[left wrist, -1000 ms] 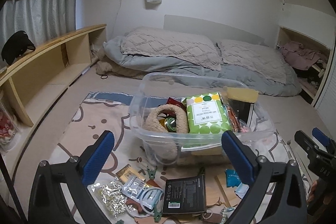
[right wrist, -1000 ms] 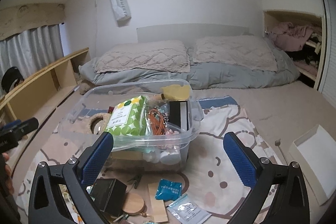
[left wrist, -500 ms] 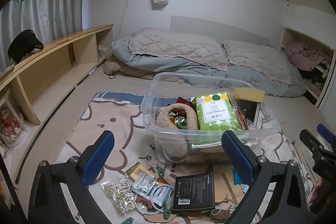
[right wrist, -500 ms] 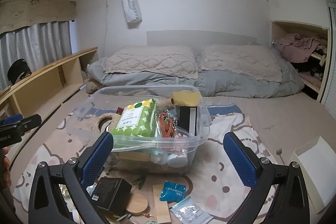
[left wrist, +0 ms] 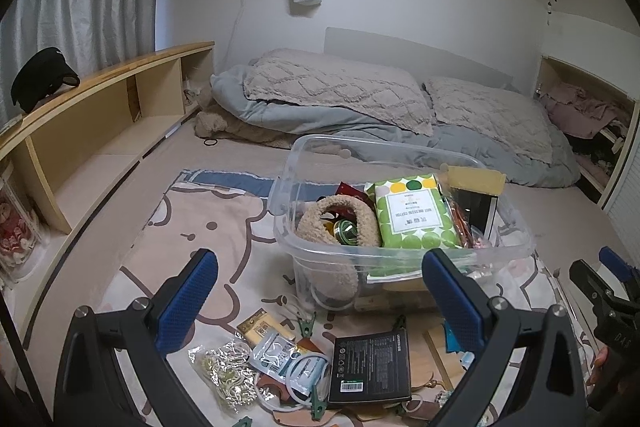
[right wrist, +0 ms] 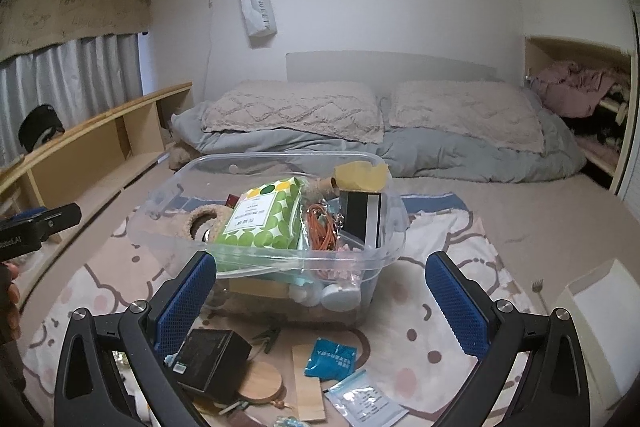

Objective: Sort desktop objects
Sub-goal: 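Withdraw both open tools up and away from the clear box, then move the right tool to the white medicine packet while the left tool approaches the bagged beaded cord, then lower the right gripper around the white packet and close it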

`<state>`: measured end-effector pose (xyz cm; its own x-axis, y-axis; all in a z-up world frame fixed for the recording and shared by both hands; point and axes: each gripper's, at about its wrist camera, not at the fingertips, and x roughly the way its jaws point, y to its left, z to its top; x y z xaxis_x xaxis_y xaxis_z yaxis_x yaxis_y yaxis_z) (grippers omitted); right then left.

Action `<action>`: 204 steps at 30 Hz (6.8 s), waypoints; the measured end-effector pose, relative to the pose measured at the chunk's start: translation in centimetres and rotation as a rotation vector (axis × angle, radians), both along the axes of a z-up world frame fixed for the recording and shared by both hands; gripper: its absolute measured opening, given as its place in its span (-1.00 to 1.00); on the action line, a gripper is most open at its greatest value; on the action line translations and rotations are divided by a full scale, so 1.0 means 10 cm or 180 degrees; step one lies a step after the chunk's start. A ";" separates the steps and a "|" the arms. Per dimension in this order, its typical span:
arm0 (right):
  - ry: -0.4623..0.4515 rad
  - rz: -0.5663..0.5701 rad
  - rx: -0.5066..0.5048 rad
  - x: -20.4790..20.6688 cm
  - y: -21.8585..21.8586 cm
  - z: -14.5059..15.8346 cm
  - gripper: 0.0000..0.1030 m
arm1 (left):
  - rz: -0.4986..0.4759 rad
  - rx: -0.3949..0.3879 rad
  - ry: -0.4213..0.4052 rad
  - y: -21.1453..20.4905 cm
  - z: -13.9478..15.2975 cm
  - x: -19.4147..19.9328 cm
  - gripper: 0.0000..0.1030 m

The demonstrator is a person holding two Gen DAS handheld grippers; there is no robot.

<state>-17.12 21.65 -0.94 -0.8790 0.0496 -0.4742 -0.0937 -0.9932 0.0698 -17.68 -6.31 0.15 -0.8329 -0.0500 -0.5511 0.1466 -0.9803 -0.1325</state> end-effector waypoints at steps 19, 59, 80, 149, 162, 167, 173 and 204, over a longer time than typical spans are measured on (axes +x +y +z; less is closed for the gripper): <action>-0.0586 -0.0092 0.0094 -0.13 0.45 -0.67 1.00 | 0.0257 0.0062 -0.0164 -0.39 -0.17 -0.06 0.99; -0.2274 0.0474 0.0577 -0.30 0.44 -2.30 1.00 | 0.0290 -0.0391 -0.0695 -0.98 -0.82 0.00 0.99; -0.1935 -0.0133 -0.0033 -0.27 1.01 -2.51 1.00 | -0.0158 -0.0465 -0.1173 -0.88 -1.51 -0.01 0.99; -0.1844 0.0010 -0.0205 -0.13 1.17 -2.61 1.00 | 0.0273 -0.0816 -0.1972 -1.13 -2.41 -0.65 0.99; -0.1732 -0.0629 -0.0448 0.05 1.62 -2.36 1.00 | 0.0350 -0.0402 -0.2105 -1.14 -2.59 -0.60 0.99; -0.1547 -0.0370 -0.0311 -0.10 1.42 -2.16 1.00 | 0.0374 -0.0406 -0.2056 -1.11 -2.60 -0.57 1.00; -0.1613 -0.0387 -0.0109 -0.35 1.17 -2.26 1.00 | 0.0379 -0.0441 -0.1944 -1.05 -2.62 -0.51 1.00; -0.1875 -0.0522 -0.0148 -0.62 1.16 -2.60 1.00 | 0.0443 -0.0472 -0.1782 -1.04 -2.65 -0.40 1.00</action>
